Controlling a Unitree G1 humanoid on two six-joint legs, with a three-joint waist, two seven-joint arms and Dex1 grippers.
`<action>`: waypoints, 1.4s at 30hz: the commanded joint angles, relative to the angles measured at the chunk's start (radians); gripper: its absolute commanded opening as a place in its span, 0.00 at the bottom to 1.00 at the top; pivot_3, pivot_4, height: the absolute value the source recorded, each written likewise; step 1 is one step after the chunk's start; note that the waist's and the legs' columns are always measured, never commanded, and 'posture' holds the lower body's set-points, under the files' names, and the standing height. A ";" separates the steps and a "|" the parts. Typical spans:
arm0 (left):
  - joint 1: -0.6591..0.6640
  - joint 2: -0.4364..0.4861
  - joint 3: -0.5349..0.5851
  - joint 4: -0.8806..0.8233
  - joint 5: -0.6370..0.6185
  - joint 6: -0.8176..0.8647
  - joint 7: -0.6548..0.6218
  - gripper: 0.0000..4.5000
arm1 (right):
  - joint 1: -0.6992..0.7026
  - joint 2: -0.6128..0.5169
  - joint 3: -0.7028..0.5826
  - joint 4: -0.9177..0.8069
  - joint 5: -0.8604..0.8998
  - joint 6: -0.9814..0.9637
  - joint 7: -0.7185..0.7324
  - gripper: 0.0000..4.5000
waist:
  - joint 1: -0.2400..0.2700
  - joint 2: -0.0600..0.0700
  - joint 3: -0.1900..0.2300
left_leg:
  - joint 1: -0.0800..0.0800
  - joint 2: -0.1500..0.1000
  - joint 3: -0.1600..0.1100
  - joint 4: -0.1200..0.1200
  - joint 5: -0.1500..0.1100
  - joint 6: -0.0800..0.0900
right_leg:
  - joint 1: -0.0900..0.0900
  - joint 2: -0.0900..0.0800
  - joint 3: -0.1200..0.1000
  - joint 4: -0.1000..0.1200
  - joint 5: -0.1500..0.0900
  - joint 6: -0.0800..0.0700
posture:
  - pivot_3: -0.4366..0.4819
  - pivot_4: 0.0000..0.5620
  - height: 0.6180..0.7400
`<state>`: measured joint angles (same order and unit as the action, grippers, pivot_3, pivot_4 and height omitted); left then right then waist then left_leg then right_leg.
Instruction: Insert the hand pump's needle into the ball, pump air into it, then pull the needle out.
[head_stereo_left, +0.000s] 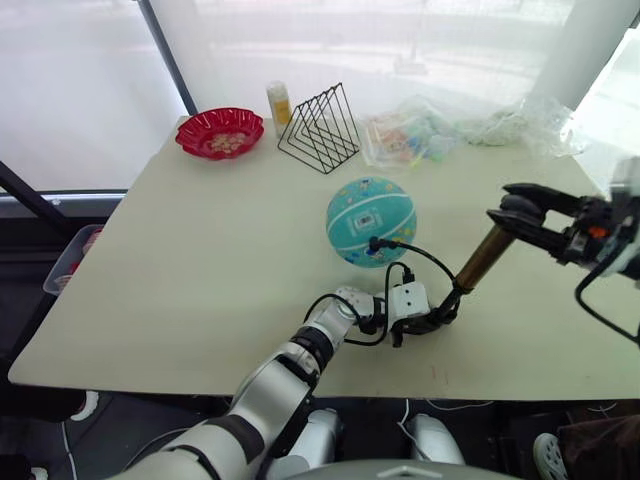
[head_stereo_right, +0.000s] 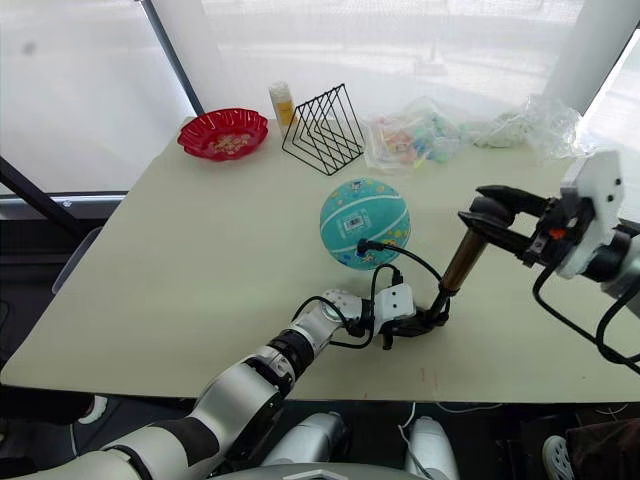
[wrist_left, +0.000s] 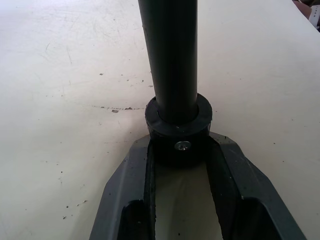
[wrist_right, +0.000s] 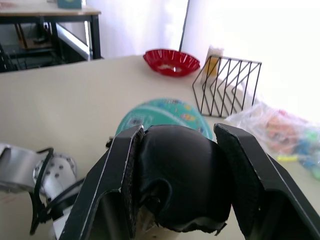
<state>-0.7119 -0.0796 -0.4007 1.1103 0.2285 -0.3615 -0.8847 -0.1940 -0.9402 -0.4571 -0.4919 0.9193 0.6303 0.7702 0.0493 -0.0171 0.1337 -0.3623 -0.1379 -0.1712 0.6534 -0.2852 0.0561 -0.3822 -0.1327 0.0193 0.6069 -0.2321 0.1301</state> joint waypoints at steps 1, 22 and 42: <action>0.071 0.027 -0.066 0.134 0.092 0.084 0.016 0.24 | -0.108 -0.061 -0.178 -0.005 0.082 -0.002 -0.049 0.42 | 0.001 0.001 0.000 | 0.000 0.000 0.000 0.000 0.000 0.000 | 0.000 0.000 0.000 0.000 0.000 0.000 | 0.48 0.27 1.00; 0.068 0.033 -0.064 0.131 0.088 0.087 0.016 0.24 | 0.293 0.177 0.245 0.057 -0.380 -0.307 0.010 0.42 | -0.011 -0.019 -0.013 | 0.010 0.004 0.000 -0.002 -0.001 -0.001 | 0.007 0.001 -0.003 0.001 0.000 0.000 | 0.48 0.27 1.00; 0.071 0.036 -0.065 0.132 0.090 0.086 0.015 0.24 | 0.141 0.135 0.101 -0.007 -0.239 -0.289 -0.028 0.42 | -0.005 -0.007 -0.009 | 0.011 0.002 0.000 -0.004 -0.001 -0.001 | 0.008 0.000 -0.002 0.001 0.000 0.000 | 0.48 0.27 1.00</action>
<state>-0.7073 -0.0737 -0.4022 1.1176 0.2301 -0.3559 -0.8770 0.0241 -0.7404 -0.1834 -0.4097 0.5737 0.2928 0.7651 0.0442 -0.0242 0.1251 -0.3528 -0.1360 -0.1715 0.6498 -0.2858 0.0557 -0.3762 -0.1329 0.0169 0.6075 -0.2326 0.1303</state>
